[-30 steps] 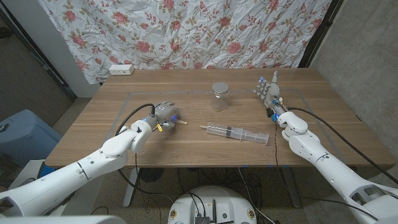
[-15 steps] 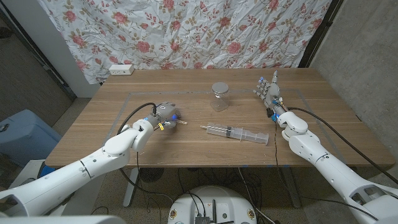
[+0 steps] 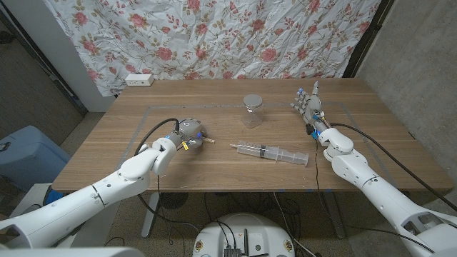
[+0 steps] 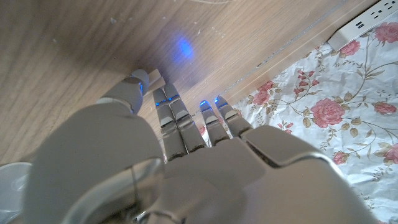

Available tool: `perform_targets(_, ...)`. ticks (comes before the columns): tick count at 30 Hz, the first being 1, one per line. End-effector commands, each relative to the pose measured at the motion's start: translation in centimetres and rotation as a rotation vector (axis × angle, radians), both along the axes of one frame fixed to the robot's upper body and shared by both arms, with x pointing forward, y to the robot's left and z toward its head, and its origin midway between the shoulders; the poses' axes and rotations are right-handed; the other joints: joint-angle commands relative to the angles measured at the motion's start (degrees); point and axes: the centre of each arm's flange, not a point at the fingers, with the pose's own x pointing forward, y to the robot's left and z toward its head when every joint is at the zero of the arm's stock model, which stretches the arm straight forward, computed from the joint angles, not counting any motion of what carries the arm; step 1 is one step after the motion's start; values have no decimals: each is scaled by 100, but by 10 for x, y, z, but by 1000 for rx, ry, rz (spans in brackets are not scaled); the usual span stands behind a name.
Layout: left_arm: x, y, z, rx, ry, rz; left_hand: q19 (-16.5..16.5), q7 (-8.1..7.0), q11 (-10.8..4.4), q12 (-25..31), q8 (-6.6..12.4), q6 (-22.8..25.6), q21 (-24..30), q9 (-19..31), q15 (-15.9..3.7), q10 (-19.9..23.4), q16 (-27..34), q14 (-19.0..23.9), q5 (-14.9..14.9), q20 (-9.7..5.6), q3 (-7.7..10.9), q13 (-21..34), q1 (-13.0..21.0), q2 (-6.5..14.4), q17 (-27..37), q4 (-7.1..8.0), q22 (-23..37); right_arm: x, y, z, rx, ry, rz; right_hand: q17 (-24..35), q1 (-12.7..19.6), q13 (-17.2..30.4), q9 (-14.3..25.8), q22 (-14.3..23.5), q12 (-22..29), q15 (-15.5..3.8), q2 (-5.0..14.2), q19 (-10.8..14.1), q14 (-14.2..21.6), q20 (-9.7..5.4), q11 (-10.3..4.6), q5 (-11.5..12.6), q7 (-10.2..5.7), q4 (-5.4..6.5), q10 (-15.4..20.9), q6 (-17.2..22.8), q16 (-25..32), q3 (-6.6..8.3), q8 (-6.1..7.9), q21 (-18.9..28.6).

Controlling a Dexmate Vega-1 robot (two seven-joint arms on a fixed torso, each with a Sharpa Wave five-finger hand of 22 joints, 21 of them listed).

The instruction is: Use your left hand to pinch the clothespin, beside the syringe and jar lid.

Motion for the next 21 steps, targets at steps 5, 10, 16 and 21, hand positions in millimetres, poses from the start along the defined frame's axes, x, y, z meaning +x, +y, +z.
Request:
perform_targets(5, 1, 0, -1, -12, -20, -7, 199, -28, -2, 13, 46, 284, 47, 0, -402, 247, 43, 229, -17, -17, -63, 10, 158, 15, 9, -16, 7, 0, 0, 0, 0, 0, 0, 19, 0, 15, 14, 27, 39, -203, 413, 23, -54, -4, -43, 28, -43, -2, -1, -17, 32, -26, 33, 23)
perform_targets(10, 2, 2, -3, -16, -19, -5, 338, -25, 5, 23, 44, 481, 59, -2, -480, 453, 50, 390, -18, -54, -105, 11, 231, 9, 12, -17, 8, 0, 0, 0, 0, 0, 0, 19, 0, 15, 14, 27, 42, -191, 413, 22, -53, 0, -38, 28, -38, -2, 6, -12, 32, -26, 35, 23)
perform_targets(16, 3, 3, -5, -15, -17, -2, 452, -34, -3, 22, 53, 654, 72, -3, -525, 599, 52, 503, -19, -89, -137, 11, 283, -4, 13, -19, 9, 0, 0, 0, 0, 0, 0, 19, 0, 15, 14, 27, 43, -199, 412, 22, -53, -7, -41, 27, -40, -2, 10, -15, 32, -27, 34, 23)
perform_targets(21, 3, 5, -7, -18, -23, 0, 505, -59, -8, 21, 57, 793, 66, -2, -556, 717, 56, 600, -18, -103, -161, 12, 325, -5, 15, -15, 10, 0, 0, 0, 0, 0, 0, 19, 0, 15, 14, 27, 42, -201, 412, 22, -57, -3, -38, 27, -39, -2, 5, -15, 31, -27, 34, 23)
